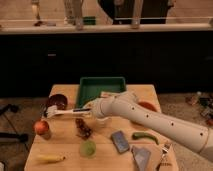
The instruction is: Place brush in plastic cup
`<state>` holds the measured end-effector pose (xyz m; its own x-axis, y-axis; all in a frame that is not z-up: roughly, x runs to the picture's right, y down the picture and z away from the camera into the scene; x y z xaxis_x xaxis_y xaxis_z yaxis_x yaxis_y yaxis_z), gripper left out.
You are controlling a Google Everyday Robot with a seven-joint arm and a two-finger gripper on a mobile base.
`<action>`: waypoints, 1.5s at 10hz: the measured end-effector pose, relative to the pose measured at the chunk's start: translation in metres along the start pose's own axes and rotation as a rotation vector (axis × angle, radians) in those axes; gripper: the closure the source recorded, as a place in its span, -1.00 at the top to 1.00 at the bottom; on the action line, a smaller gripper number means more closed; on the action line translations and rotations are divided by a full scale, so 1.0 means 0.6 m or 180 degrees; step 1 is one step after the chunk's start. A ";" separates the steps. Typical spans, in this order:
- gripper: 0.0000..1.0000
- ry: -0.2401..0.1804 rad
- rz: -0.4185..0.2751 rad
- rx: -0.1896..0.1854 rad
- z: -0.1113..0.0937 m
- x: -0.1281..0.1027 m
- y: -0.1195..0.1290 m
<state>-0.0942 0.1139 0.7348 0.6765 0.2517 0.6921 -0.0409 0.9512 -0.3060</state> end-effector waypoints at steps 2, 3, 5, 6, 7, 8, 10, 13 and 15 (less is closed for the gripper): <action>-1.00 -0.0001 0.0068 0.0029 -0.009 0.015 0.024; -1.00 -0.0007 0.0100 0.0045 -0.013 0.021 0.035; -1.00 -0.0027 0.0109 0.0043 -0.012 0.019 0.048; -1.00 -0.0024 0.0112 0.0048 -0.013 0.020 0.047; -1.00 -0.0026 0.0111 0.0048 -0.013 0.020 0.047; -1.00 -0.0028 0.0109 0.0045 -0.012 0.019 0.047; -1.00 -0.0027 0.0113 0.0046 -0.012 0.020 0.047; -1.00 -0.0029 0.0116 0.0050 -0.013 0.020 0.046; -1.00 -0.0057 0.0153 0.0080 -0.029 0.027 0.050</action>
<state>-0.0719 0.1433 0.7255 0.6600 0.3001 0.6887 -0.0915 0.9420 -0.3228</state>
